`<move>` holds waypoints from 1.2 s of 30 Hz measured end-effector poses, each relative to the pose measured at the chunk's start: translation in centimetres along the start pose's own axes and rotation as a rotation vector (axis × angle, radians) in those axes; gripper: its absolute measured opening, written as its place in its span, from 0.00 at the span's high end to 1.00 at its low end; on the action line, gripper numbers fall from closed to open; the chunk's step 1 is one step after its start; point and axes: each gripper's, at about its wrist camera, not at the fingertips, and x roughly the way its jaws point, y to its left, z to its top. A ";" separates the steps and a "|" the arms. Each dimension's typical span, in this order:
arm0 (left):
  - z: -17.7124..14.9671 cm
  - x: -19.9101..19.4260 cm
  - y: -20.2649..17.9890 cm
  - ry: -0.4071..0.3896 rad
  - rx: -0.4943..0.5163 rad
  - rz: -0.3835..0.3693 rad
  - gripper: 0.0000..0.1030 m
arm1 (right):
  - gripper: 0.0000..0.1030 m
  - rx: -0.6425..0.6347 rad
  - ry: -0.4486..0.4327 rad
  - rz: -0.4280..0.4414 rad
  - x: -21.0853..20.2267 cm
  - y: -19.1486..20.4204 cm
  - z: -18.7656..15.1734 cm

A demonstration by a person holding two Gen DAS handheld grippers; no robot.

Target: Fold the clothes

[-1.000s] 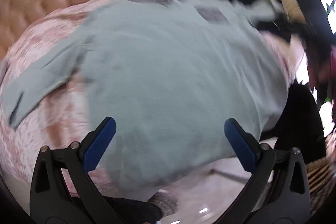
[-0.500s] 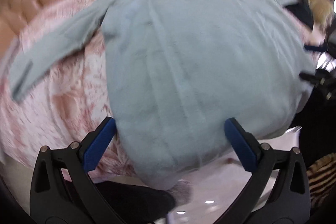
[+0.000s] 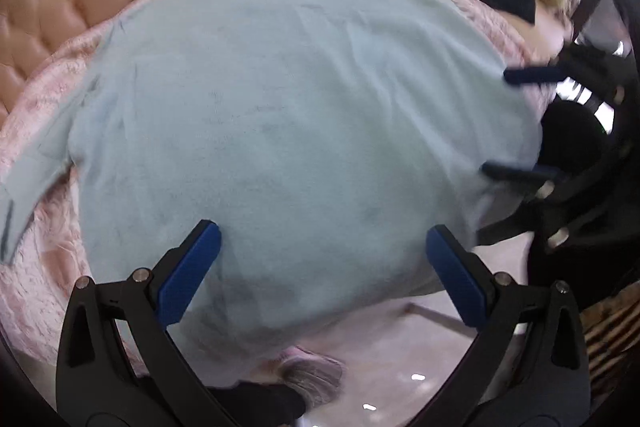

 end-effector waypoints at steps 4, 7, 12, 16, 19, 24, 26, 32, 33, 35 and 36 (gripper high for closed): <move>-1.1 -0.4 0.3 0.032 0.050 0.046 0.01 | 0.19 0.045 0.016 -0.014 0.0 -1.5 -0.2; -1.2 -1.8 1.9 -0.004 -0.037 0.014 0.00 | 0.19 0.051 -0.042 0.006 -1.4 -1.2 0.0; -1.2 -1.1 2.8 0.034 -0.028 0.068 0.00 | 0.13 -0.004 0.017 0.050 0.6 0.7 0.1; -1.6 -1.1 4.6 0.055 -0.091 0.049 0.00 | 0.12 0.013 0.031 0.059 0.4 0.3 0.0; -0.4 -2.8 5.7 -0.015 -0.142 0.021 0.00 | 0.12 0.068 -0.031 0.074 -1.0 -0.9 0.7; 3.4 -1.9 7.8 -0.035 -0.211 0.035 0.00 | 0.12 0.078 -0.085 0.040 -1.8 -1.1 2.8; 4.1 -0.6 9.5 -0.026 -0.283 0.022 0.00 | 0.12 0.065 -0.080 0.024 -0.8 -0.9 4.3; 6.1 0.6 9.3 -0.054 -0.289 0.036 0.00 | 0.12 0.043 -0.053 0.023 2.0 0.1 6.7; 6.0 1.1 9.4 -0.043 -0.283 0.039 0.00 | 0.10 0.046 -0.054 0.029 2.1 0.1 6.7; 5.9 2.1 9.4 -0.019 -0.267 0.049 0.00 | 0.08 0.082 -0.050 0.062 2.4 -0.6 6.3; 5.4 2.2 9.5 -0.025 -0.266 0.043 0.00 | 0.03 0.115 -0.041 0.084 2.6 -1.2 6.0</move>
